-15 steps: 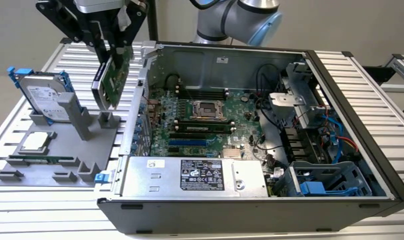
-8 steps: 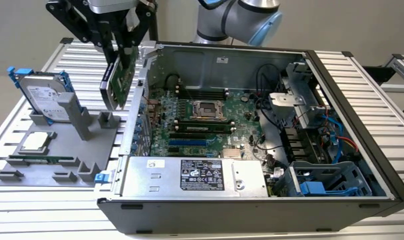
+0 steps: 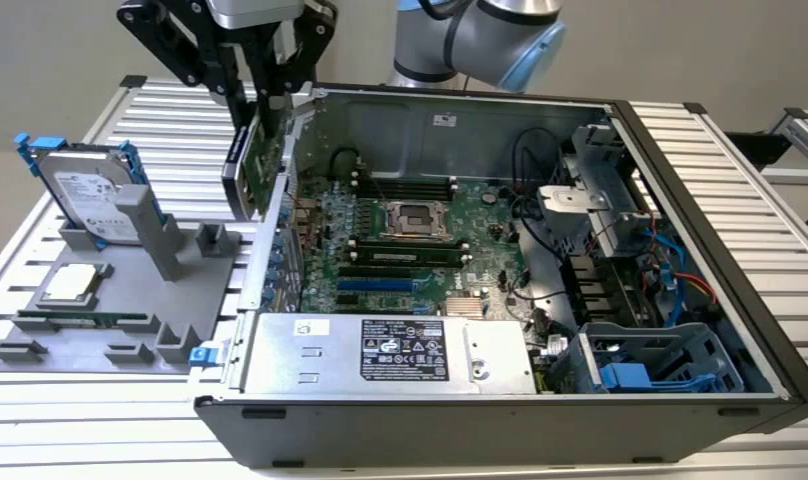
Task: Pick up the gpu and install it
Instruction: 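Pick up the gpu and move the gpu toward the slot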
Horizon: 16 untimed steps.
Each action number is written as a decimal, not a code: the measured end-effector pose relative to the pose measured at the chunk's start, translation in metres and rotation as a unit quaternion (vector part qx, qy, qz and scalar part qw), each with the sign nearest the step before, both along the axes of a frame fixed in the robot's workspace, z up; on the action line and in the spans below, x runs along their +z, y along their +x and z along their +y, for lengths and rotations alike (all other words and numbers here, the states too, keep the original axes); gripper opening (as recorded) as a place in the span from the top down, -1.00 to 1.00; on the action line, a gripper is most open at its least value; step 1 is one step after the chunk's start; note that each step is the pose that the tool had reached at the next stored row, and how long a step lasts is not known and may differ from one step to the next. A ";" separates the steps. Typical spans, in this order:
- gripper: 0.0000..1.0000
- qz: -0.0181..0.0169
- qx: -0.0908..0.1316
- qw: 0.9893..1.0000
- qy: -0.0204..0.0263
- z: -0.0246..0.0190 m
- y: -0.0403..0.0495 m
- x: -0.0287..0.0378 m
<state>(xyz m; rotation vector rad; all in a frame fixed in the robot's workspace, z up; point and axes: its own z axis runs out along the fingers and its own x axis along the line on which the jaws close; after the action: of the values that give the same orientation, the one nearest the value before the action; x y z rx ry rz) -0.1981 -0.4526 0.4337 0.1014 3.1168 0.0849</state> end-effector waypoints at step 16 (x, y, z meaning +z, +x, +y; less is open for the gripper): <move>1.00 0.000 0.000 1.000 0.000 0.0000 0.0281 0.0000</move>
<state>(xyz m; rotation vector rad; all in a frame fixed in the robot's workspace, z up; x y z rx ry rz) -0.1700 -0.4526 0.4337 0.1014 3.1169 0.0847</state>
